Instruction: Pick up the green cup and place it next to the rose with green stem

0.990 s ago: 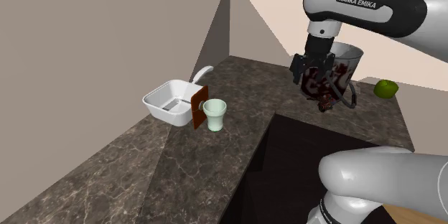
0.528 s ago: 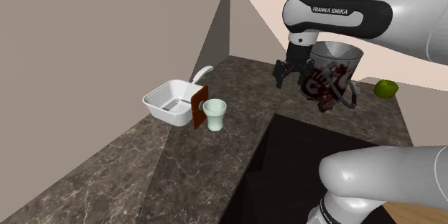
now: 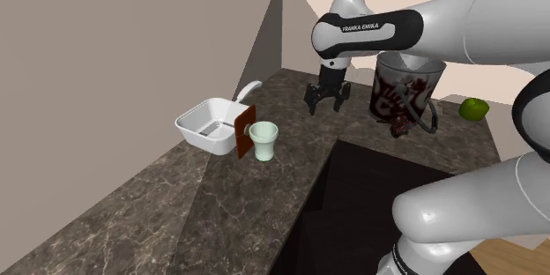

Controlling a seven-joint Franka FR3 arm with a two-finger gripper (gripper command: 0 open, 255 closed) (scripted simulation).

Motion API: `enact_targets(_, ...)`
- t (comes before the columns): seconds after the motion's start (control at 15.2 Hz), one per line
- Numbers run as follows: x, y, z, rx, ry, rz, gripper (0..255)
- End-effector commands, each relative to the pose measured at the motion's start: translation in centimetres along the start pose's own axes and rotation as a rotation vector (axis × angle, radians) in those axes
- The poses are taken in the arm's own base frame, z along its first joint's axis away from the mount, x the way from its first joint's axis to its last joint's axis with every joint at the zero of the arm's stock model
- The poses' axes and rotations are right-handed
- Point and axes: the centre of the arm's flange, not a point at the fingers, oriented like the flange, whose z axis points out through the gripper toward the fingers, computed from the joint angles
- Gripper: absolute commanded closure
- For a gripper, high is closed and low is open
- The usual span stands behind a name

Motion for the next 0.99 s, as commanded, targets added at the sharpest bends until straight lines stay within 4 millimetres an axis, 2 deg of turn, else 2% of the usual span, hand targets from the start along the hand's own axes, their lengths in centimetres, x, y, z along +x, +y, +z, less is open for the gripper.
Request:
enact_targets(0.0, 1.6, -1.6, 1.4, 0.004, 0.005, -0.01, 0)
enact_targets(0.79, 11.3, -10.6, 9.4, 0.019, 0.028, -0.073, 0)
enact_targets(0.92, 11.6, -11.0, 10.3, 0.02, 0.029, -0.075, 0)
